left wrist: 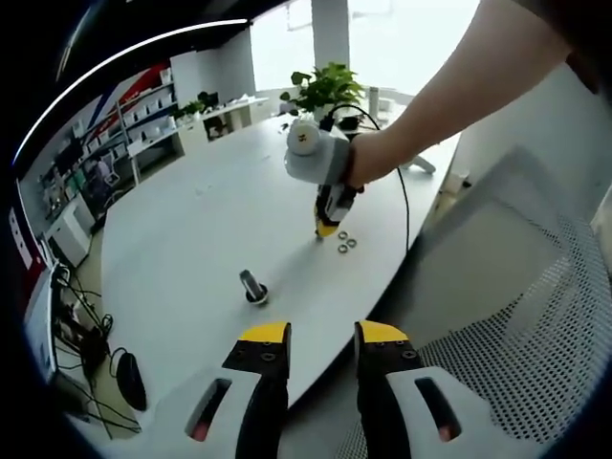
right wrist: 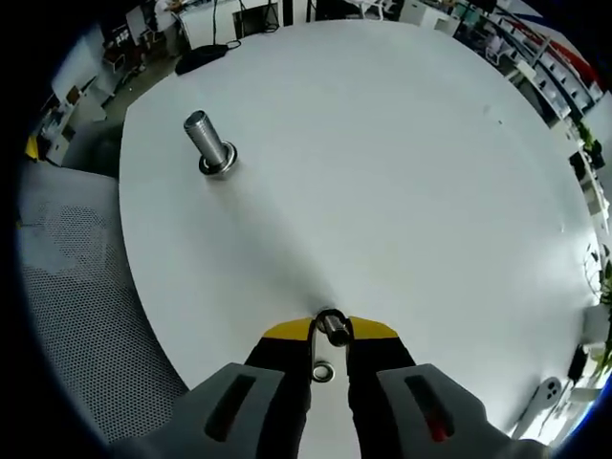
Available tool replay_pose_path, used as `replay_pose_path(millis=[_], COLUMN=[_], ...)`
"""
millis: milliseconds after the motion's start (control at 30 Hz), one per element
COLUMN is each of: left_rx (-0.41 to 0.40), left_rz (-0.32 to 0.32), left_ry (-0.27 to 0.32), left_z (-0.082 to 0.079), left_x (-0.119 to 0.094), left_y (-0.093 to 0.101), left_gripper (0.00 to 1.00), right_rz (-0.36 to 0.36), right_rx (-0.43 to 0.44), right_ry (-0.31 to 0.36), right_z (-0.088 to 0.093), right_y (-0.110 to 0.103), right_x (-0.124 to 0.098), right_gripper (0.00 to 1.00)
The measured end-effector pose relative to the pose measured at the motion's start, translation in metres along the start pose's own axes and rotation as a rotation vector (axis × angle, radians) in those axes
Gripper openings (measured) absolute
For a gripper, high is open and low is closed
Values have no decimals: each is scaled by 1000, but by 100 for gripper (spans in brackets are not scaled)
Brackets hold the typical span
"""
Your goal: Place the washer onto the threaded stud by aligning its center hole with the stud, sliding it down to the base, and recovering from edge contact or off-axis alignment until the washer reaches the visible bottom stop.
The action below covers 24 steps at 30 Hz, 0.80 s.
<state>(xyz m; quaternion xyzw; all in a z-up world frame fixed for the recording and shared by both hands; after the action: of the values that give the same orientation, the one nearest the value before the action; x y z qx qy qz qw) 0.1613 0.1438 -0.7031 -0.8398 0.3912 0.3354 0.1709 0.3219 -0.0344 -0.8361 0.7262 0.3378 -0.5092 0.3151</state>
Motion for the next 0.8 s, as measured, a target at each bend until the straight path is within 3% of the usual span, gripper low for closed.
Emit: replay_pose_path(millis=[400,800], left_rx=[11,15], left_rz=[-15,-16], left_ry=[-5,11], left_z=[1,-2], left_x=[-1,-2], left_y=[-2,-2], left_gripper=[25,25], right_rz=[-1,-12], right_rx=[-8,42], right_ry=[-6,2], right_z=[1,3], right_y=[0,-2], right_x=[6,3], right_gripper=[15,19])
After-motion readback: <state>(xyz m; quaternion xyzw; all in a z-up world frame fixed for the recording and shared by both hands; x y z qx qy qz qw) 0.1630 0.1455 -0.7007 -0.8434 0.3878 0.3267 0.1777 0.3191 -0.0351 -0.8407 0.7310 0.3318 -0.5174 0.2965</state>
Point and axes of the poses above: the point that each gripper's makers call its tool centre point, and the gripper's own axes: x roughly forward along the fingers, y roughly to its right, z roughly out of its underside, the point moved 3 cm from there along -x, roughly backward along the fingers, and after that the axes turned 2 degrees about z, right-handed, at the moved point
